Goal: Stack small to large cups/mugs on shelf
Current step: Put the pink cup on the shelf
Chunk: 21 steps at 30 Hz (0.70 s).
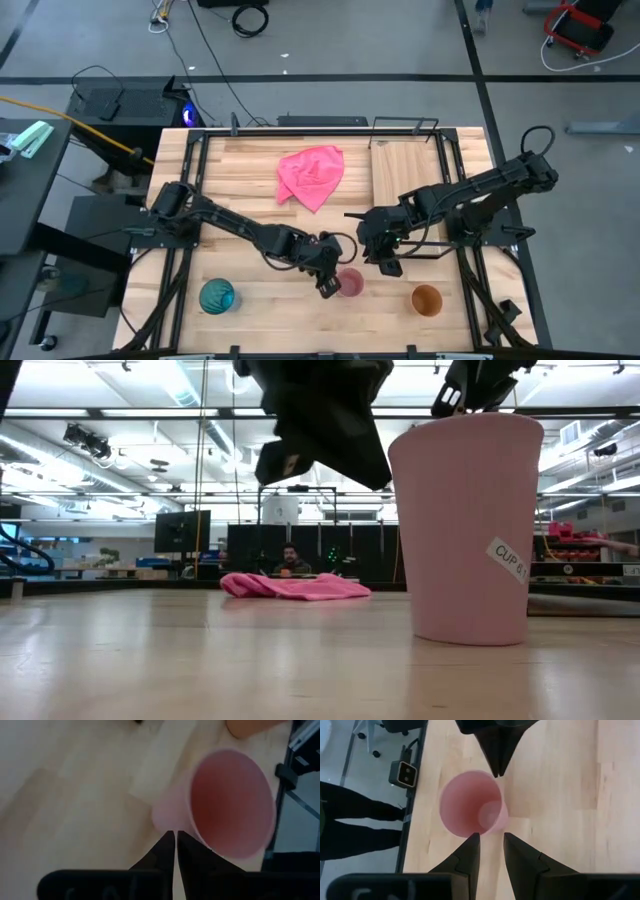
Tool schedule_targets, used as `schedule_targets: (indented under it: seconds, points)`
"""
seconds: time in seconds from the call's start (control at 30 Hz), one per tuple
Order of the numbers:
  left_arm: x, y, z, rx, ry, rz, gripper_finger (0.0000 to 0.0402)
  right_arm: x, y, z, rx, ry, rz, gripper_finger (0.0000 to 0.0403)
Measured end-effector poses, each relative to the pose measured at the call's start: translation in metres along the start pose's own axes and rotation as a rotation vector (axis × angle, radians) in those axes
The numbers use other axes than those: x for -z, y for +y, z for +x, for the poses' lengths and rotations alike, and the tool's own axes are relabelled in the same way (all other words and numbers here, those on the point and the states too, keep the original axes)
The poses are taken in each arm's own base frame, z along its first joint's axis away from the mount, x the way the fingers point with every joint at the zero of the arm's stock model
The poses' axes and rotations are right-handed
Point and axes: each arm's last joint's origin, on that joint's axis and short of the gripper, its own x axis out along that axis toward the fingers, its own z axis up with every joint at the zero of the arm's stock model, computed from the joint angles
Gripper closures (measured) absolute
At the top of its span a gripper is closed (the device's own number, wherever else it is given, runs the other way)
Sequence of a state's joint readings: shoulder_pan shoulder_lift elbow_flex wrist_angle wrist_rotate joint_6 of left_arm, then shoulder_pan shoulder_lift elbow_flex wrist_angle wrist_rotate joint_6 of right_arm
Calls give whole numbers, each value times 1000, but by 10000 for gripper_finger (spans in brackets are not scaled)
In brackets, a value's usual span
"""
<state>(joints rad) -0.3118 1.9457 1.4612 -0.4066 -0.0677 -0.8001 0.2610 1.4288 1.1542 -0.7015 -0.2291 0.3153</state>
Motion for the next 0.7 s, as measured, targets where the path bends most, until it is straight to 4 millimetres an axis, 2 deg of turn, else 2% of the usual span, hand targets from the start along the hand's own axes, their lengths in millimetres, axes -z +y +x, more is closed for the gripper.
schedule_targets:
  seconds: [0.2, 0.53, 0.7]
  points:
    - [-16, 18, 1, -40, -13, 8, 381, 0, -2, 0, 4, 2, 3, 309]
    - [-56, 82, -2, -184, -11, -114, 375, 3, 7, 1, -35, 20, -23, 309]
    - [-72, 107, -5, -203, -21, -137, 382, 5, 7, 0, -52, 43, -19, 309]
